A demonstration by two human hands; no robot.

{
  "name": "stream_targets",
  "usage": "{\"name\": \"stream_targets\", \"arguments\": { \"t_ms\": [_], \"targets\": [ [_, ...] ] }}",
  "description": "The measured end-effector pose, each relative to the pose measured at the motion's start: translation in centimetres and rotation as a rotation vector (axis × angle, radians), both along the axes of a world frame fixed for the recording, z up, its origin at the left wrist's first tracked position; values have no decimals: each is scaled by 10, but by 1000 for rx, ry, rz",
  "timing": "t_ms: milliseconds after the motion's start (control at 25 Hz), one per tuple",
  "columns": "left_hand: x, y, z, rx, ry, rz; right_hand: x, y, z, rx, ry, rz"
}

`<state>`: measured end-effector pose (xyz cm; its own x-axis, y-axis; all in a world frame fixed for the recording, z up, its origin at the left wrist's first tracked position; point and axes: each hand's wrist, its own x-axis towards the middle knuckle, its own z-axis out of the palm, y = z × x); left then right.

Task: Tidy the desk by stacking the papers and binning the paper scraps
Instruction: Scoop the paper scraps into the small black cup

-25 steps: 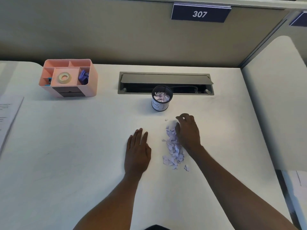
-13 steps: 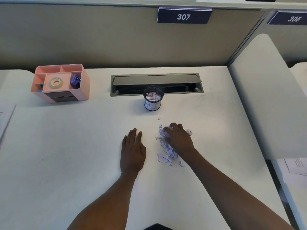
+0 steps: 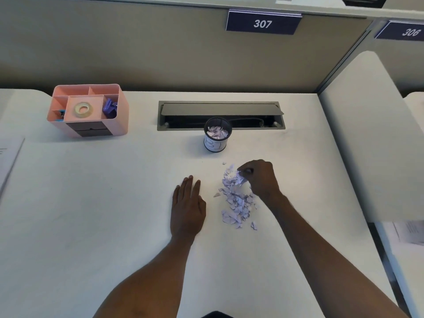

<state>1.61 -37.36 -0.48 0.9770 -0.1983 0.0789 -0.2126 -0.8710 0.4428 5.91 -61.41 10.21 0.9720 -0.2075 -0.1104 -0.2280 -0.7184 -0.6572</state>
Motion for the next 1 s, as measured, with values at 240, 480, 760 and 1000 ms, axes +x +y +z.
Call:
{"name": "stream_targets", "arguments": {
  "t_ms": [240, 480, 760, 1000],
  "targets": [
    [1, 1, 1, 10, 25, 3, 45, 14, 49, 148, -90, -93],
    [1, 1, -1, 24, 32, -4, 126, 52, 49, -55, -31, -6],
    [1, 2, -4, 31, 22, -7, 166, 84, 44, -557, 419, 228],
    [1, 2, -4, 30, 13, -6, 161, 81, 44, -668, 280, 292]
  ]
}}
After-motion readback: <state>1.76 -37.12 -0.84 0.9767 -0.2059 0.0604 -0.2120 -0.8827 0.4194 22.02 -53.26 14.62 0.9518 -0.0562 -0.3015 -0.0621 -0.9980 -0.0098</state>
